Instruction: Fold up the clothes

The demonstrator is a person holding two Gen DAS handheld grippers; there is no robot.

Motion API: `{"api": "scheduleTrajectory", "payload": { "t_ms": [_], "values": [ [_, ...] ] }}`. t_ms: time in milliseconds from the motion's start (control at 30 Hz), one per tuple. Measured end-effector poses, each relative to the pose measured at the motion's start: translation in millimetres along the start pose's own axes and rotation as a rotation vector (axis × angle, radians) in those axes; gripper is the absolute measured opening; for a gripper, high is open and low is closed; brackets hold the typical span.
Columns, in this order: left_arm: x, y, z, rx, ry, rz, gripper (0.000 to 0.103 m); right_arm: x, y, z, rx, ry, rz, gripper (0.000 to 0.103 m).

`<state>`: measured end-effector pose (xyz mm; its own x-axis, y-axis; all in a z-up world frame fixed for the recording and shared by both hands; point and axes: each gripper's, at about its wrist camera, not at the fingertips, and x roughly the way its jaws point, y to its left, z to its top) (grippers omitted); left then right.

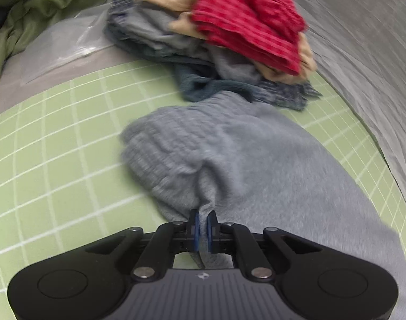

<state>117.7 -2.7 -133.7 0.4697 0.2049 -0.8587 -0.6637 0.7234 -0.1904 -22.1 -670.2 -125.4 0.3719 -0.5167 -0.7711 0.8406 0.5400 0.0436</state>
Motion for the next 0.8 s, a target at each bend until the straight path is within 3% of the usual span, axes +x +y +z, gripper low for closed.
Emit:
{"api": "scheduleTrajectory", "payload": {
  "t_ms": [233,367,400,433,600,800],
  "values": [
    [-15,65,6,-0.065,0.008,0.004,0.008,-59,-49,-60,0.024,0.056,0.051,0.005],
    [-25,83,3,-0.113,0.020,-0.025,0.023,-87,-77,-89,0.115,0.061,0.099,0.009],
    [-29,83,1,-0.102,0.018,-0.025,0.027,-92,-85,-93,0.148,0.058,0.094,0.017],
    [-33,80,-1,-0.073,0.017,-0.021,0.029,-96,-93,-96,0.182,0.049,0.087,0.025],
    [-53,44,-21,0.146,0.007,-0.074,0.058,-99,-126,-97,0.319,-0.001,0.016,0.040],
    [-59,-6,-61,0.368,0.052,-0.144,0.073,-82,-147,-82,0.345,-0.022,-0.032,0.056]
  ]
}}
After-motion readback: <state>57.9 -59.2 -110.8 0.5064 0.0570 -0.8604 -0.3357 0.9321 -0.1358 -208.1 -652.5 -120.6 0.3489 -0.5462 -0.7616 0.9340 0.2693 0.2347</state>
